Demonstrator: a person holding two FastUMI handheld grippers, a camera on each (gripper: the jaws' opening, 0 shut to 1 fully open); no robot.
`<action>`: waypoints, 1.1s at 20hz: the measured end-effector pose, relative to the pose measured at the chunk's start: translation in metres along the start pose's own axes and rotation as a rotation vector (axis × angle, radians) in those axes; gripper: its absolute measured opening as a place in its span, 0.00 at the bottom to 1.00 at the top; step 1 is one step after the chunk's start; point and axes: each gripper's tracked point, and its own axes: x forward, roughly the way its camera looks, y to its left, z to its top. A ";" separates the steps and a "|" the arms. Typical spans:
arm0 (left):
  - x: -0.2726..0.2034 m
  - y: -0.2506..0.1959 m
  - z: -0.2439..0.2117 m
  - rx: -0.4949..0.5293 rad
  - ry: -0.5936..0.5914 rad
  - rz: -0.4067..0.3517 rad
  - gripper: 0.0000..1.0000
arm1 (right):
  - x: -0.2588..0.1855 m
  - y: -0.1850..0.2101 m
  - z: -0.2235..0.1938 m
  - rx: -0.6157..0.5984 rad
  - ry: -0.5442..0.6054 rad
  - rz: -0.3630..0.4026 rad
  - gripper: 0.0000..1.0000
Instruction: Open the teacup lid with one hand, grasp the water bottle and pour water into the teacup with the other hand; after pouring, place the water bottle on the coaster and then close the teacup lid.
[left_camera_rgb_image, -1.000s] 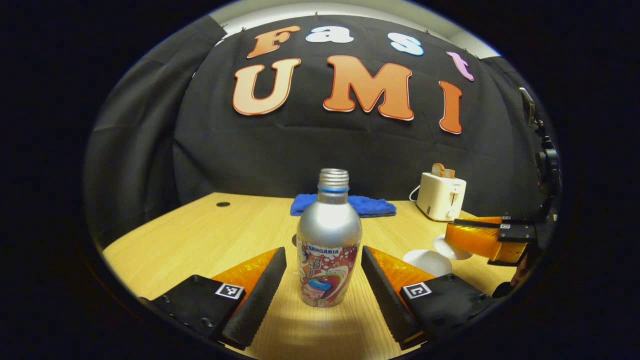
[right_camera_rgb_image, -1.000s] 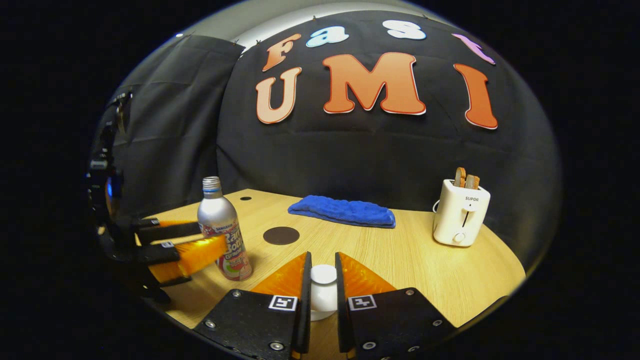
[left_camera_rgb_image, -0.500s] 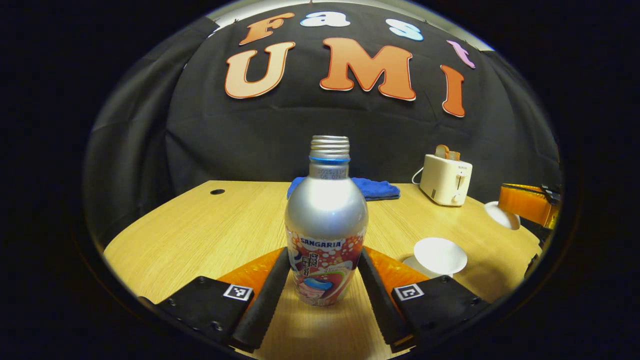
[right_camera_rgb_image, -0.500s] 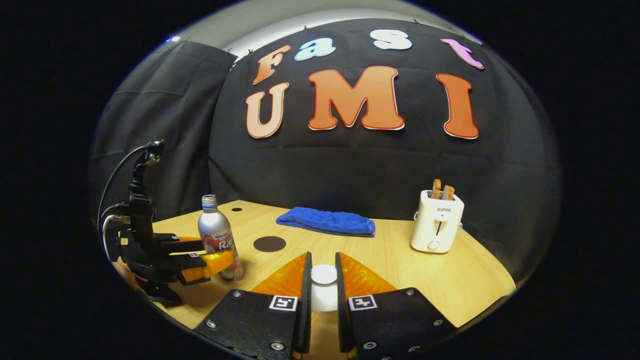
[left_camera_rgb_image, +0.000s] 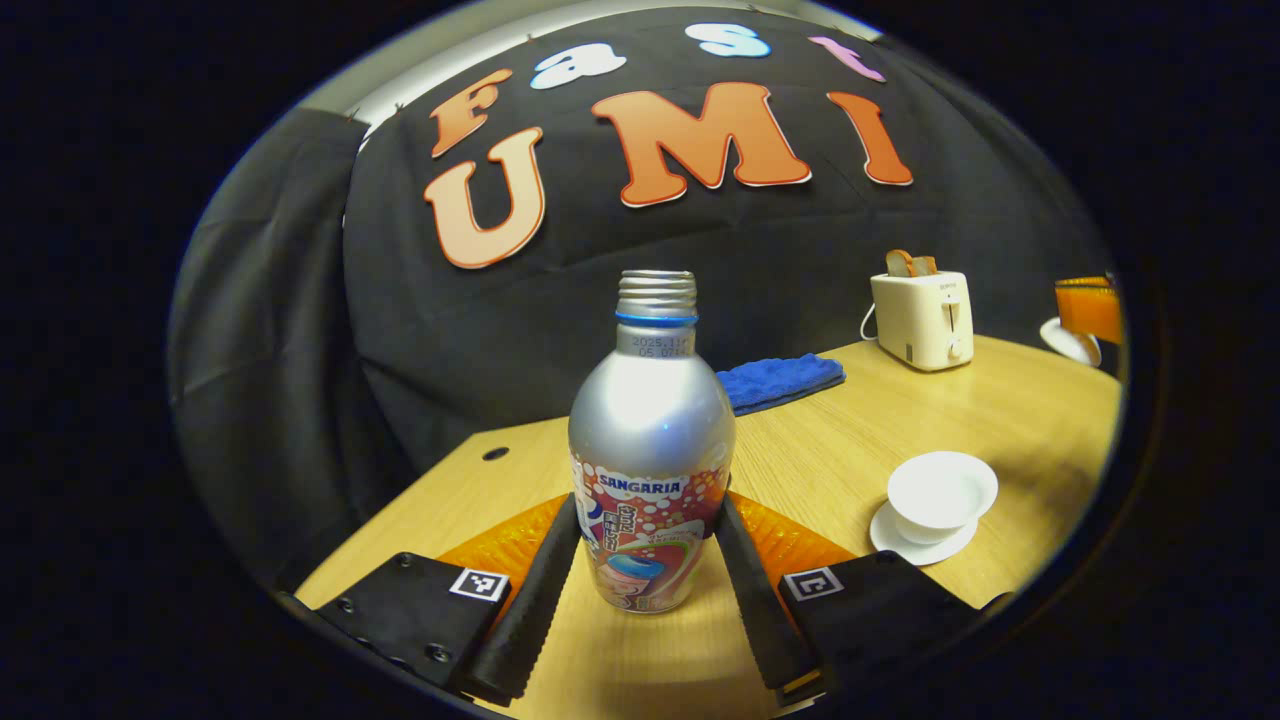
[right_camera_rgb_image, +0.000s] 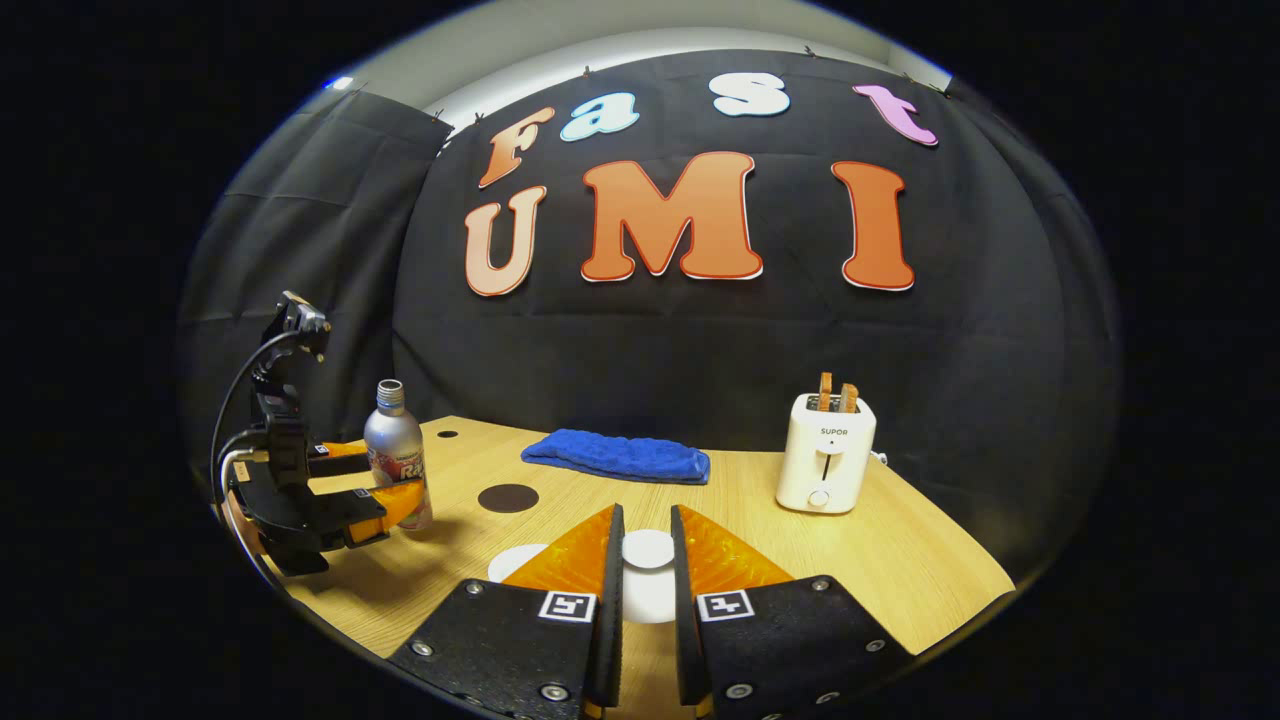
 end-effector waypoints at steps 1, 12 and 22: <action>0.000 0.003 0.004 0.047 -0.009 0.014 0.85 | -0.002 -0.003 0.002 -0.001 -0.004 -0.007 0.23; -0.010 0.015 0.031 0.694 -0.148 0.130 0.84 | -0.012 -0.036 0.009 0.030 -0.049 -0.076 0.23; -0.016 -0.006 0.040 1.110 -0.236 0.128 0.84 | -0.023 -0.057 0.007 0.018 -0.047 -0.113 0.23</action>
